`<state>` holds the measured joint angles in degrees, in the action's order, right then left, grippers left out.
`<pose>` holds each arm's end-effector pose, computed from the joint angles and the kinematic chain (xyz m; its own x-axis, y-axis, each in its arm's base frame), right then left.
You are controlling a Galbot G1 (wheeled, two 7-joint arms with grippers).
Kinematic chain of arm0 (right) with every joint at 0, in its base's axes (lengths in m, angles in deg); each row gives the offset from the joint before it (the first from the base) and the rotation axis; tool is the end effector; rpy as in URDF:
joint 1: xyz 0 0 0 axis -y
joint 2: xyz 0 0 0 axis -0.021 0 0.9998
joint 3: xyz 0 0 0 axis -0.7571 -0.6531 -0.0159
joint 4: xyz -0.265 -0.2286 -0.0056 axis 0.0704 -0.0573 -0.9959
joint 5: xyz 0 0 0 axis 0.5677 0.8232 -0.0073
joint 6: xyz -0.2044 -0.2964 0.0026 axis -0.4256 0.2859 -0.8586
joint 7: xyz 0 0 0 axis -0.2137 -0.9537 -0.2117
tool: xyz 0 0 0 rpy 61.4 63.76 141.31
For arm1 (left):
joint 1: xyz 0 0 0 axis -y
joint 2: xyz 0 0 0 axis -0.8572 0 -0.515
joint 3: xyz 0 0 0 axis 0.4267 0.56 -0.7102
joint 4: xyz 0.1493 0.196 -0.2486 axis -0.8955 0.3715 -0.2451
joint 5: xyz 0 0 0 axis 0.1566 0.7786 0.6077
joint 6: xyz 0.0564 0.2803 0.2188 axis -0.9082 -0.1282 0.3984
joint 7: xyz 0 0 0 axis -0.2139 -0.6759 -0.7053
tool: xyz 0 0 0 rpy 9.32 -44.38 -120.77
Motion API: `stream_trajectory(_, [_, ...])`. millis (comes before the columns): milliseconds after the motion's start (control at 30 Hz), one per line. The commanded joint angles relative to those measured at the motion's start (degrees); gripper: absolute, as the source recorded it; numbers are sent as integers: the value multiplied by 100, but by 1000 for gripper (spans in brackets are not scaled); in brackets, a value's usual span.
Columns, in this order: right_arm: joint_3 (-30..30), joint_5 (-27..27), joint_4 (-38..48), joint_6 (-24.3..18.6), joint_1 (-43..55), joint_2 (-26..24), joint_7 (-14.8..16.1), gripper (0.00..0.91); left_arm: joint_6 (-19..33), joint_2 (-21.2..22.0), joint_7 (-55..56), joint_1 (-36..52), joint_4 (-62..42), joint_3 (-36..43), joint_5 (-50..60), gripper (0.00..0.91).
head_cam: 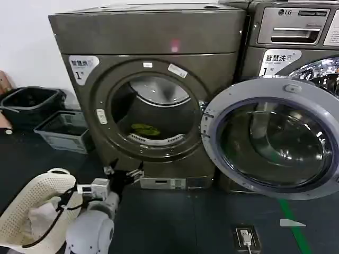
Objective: Grasp the clothes from the dryer.
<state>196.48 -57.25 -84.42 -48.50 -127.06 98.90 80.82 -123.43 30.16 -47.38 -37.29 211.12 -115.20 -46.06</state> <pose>-0.1073 -0.4430 0.0672 -0.0387 0.8007 -0.5979 0.9928 -0.0371 -0.1139 0.2767 0.0022 -0.1740 -0.9702 0.0588 0.2350 0.0797 0.9936 0.0802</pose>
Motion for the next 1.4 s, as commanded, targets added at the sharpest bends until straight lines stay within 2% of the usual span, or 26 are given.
stream_trajectory(33, [-4,16,4,-74,4,10,-13,907,-281,-2,-8,-14,9,-2,13,907])
stream_trajectory(433, [44,-225,-61,-155,-3,107,3,907,-281,2,-23,-56,65,6,66,907])
stream_trajectory(1400, [-32,-278,-104,-196,21,123,2,907,-281,-8,-25,-55,42,2,108,907])
